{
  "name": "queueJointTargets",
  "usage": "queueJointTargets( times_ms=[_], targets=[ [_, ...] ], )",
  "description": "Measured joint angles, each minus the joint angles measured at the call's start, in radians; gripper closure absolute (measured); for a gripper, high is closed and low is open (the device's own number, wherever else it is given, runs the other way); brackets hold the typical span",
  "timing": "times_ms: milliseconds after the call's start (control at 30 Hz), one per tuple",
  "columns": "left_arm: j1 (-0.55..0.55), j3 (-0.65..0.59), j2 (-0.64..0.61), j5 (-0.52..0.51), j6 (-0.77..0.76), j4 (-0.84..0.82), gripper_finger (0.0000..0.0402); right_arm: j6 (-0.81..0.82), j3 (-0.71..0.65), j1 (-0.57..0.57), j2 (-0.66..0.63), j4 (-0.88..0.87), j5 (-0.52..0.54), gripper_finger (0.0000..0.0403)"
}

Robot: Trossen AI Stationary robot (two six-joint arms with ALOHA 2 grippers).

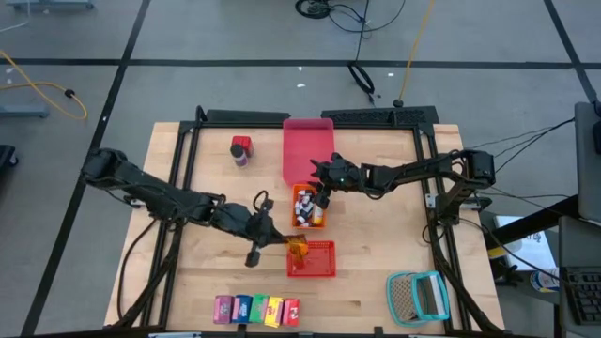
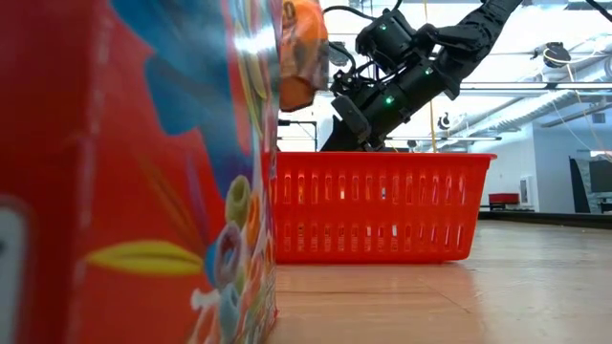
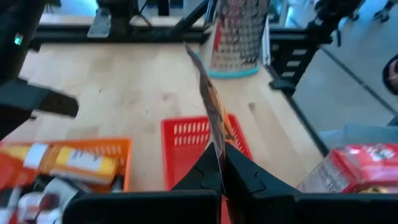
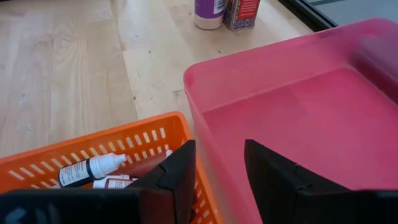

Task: Pick & Place Kitchen Items
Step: Put the orange seasoning pack into the red basket

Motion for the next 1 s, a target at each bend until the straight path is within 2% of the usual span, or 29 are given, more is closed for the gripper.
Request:
queueJointTargets(
  times_ms=[400,567,800,1000],
  targets=[
    [0.028,0.003,0.143,0.010,-0.011,0.140,0.0402,0.000,0.000,-0.006,0.000,0.000,0.000,0.0271],
    [0.046,0.092,0.201,0.013,-0.007,0.081,0.0402,-0.008,0.000,-0.006,0.000,0.001,0.000,0.0271],
    [0.047,0.277,0.324,0.027,0.071,-0.153,0.0402,-0.042,0.000,-0.006,0.000,0.001,0.000,0.0271],
    [0.051,0.373,0.407,0.029,0.118,-0.178,0.0402,-0.042,0.000,-0.006,0.000,0.001,0.000,0.0271]
  ],
)
